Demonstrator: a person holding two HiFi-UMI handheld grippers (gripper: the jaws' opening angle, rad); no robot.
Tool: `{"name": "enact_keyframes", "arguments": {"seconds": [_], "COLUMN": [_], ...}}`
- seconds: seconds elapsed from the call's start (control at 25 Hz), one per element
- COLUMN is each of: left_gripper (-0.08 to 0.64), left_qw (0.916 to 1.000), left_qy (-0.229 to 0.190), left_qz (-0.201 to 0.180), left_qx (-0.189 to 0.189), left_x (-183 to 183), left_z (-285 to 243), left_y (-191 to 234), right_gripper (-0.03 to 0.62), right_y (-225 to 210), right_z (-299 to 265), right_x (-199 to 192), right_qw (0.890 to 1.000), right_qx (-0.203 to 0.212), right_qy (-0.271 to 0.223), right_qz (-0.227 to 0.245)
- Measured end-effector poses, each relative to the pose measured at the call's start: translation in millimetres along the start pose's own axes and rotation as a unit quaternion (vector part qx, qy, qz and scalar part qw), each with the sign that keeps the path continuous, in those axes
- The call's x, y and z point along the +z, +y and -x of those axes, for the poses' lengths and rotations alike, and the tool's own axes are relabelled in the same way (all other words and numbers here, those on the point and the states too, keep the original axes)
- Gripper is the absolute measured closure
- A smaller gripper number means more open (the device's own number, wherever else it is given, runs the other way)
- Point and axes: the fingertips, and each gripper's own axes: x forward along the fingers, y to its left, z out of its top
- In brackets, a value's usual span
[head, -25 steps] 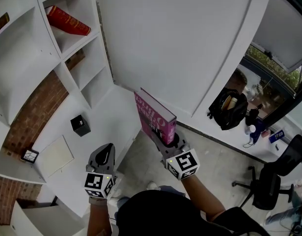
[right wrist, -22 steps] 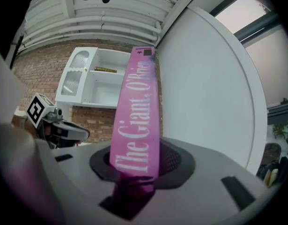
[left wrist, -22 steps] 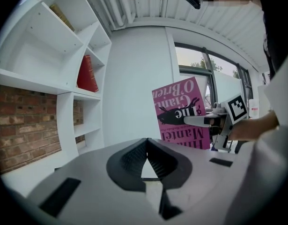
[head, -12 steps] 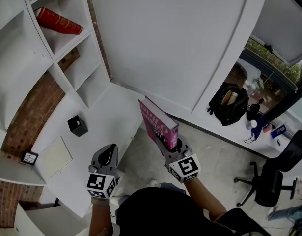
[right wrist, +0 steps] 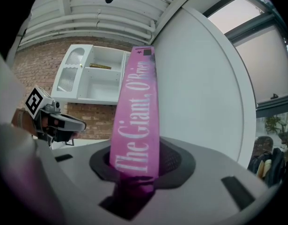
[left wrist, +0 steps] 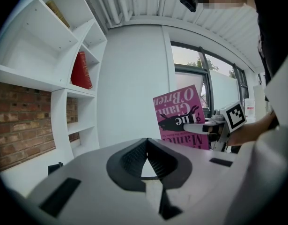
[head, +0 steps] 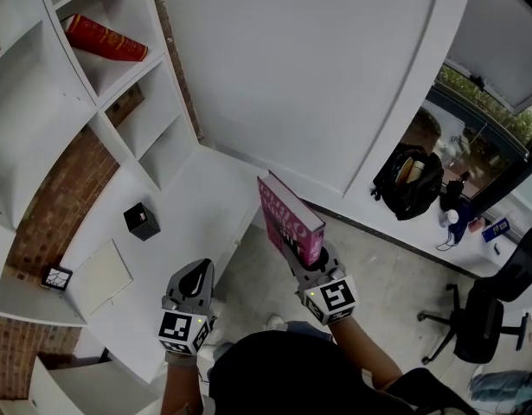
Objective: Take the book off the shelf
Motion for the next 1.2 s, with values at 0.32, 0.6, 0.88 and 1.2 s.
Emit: {"name": "enact_keyframes", "arguments": {"seconds": [0.32,0.6,0.88,1.2], "left_gripper": [0.552,0.552,0.552,0.552], "left_qw": [0.9994,0.9985,0.9979,0.9978], "left_qy": [-0.014,-0.019,-0.016,-0.014], "left_qz": [0.012,0.014,0.013,0.0], "left_qx": [0.031,0.05,0.062,0.065], "left_x": [4,5,1,-1], "left_z": [15,21,25,29], "left_y": [14,24,27,22], "right_gripper": [0.443,0.443,0.443,0.443], "right_y": [7,12,16,24], "right_z": [1,2,0,-1], "right_x": [-3,-6,-6,-7], "right_qw": [1.0,1.0,1.0,0.999], "right_qx": [0.007,0.012,0.021,0.033], "right_qy": [0.002,0.004,0.006,0.011], "right_qz": [0.017,0.016,0.021,0.029]}}
